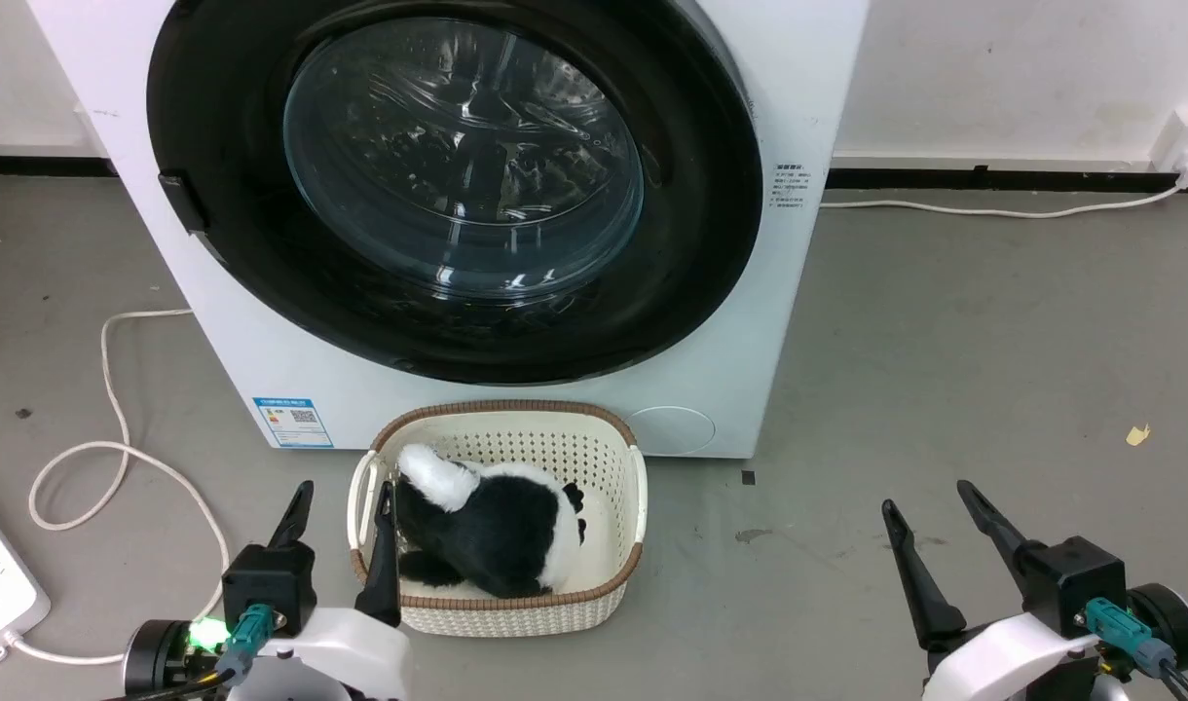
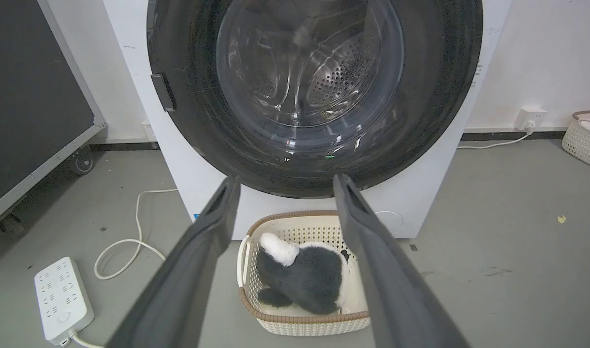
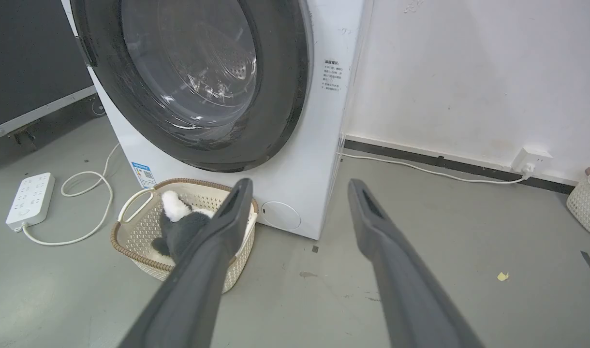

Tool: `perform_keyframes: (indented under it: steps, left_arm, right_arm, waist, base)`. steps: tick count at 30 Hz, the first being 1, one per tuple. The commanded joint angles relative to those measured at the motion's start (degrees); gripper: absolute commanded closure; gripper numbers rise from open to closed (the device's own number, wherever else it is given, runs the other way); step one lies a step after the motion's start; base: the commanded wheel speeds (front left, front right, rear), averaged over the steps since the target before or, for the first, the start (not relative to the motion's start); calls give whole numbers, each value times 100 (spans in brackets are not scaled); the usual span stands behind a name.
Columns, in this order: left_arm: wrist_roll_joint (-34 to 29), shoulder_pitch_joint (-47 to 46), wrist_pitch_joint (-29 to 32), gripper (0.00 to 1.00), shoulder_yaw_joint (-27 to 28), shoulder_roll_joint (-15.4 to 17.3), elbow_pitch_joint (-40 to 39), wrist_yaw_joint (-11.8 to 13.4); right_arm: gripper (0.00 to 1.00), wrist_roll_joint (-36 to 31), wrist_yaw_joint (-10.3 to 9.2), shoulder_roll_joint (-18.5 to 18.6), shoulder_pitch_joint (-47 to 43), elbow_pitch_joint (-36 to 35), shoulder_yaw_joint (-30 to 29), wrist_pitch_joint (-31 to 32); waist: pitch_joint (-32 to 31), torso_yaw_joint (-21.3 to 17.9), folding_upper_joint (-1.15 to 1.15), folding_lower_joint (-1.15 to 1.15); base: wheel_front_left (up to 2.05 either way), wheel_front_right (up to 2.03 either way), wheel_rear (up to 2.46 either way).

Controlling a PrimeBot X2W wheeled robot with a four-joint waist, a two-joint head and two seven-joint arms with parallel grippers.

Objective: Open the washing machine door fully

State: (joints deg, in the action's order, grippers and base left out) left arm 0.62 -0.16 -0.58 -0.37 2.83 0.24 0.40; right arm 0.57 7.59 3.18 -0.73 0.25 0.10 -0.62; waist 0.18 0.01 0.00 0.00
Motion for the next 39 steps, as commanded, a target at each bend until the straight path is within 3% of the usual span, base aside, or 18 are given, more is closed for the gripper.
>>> perform_keyframes:
  steps: [1,16,32,34,39]
  left_arm:
    - [8,11,-71,0,-23,0,-5,38]
    - [11,-99,-239,0,-153,2,-49,119]
    - [73,-291,-454,0,-396,2,-123,256]
    - [75,-308,-478,0,-416,2,-134,270]
    - [76,-364,-538,0,-451,2,-167,292]
  right_arm:
    - [0,23,-1,-3,-13,-37,-19,-70]
    - [0,44,-2,114,113,-137,-13,-237]
    - [0,376,-3,629,851,-217,66,-366]
    - [100,467,-3,661,950,-224,62,-344]
    - [100,709,-4,730,1267,-210,20,-266]
  waist:
    - [14,5,0,0]
    - [291,107,0,0]
    - [706,322,0,0]
    - [750,350,0,0]
    - [892,417,0,0]
  base:
    - [0,0,0]
    - [0,0,0]
    - [0,0,0]
    - [0,0,0]
    - [0,0,0]
